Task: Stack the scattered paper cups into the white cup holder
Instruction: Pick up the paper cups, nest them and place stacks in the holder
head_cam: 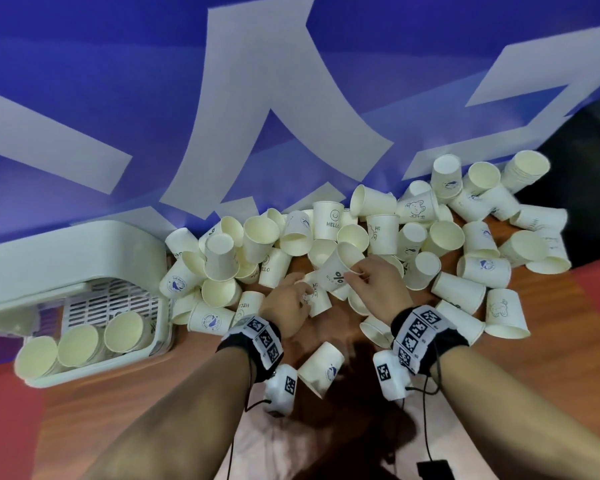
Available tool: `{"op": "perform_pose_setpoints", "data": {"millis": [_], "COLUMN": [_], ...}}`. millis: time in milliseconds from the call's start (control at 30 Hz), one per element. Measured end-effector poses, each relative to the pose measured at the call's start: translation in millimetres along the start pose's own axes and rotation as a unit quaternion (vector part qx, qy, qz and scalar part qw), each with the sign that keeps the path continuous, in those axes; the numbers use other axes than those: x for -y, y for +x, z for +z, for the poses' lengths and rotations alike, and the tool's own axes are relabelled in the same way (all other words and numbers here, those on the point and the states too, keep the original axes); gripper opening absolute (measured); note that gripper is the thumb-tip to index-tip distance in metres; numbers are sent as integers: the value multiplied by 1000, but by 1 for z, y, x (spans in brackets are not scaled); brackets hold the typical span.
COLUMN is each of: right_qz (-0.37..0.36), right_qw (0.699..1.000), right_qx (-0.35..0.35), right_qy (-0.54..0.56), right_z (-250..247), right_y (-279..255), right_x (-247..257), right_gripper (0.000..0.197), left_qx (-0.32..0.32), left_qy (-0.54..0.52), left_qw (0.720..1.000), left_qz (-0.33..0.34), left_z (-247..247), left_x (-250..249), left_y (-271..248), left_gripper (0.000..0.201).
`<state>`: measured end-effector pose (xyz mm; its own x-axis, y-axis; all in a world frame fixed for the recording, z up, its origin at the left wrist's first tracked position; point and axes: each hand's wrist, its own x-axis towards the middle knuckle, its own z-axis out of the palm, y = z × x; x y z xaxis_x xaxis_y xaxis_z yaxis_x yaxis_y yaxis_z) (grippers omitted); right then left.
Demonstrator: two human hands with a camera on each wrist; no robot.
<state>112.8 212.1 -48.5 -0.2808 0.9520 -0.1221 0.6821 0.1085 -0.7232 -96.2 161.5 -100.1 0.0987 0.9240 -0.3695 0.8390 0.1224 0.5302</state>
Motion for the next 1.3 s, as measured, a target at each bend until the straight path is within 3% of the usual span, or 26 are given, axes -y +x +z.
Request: {"op": "perform_pose_setpoints", "data": {"millis": [233,567,833,1000,1300], "right_qz": [13,-3,-25,-41,-105], "right_qw": [1000,999,999,999,989], "right_qx": [14,10,22,25,101], "right_qy": [-22,-42,-34,-20,-8], "right_z": [-7,-9,1,15,81], "right_y": [4,7,-5,-15,-29], "right_x": [-11,-4,27,60,140], "right_gripper": [17,20,21,19,20], "left_qx": [26,-99,-159,-197,-307], "left_qy": [-31,-79,-102,-114,-118], "left_qw": [999,990,978,971,935], "left_qz": [-33,-67,-93,-77,-133], "left_z": [7,-15,-42,-59,-103], "left_x": [-8,-14,1,17,90], "left_y": [12,-6,-45,-78,-166], "left_gripper": [35,13,33,11,12]}}
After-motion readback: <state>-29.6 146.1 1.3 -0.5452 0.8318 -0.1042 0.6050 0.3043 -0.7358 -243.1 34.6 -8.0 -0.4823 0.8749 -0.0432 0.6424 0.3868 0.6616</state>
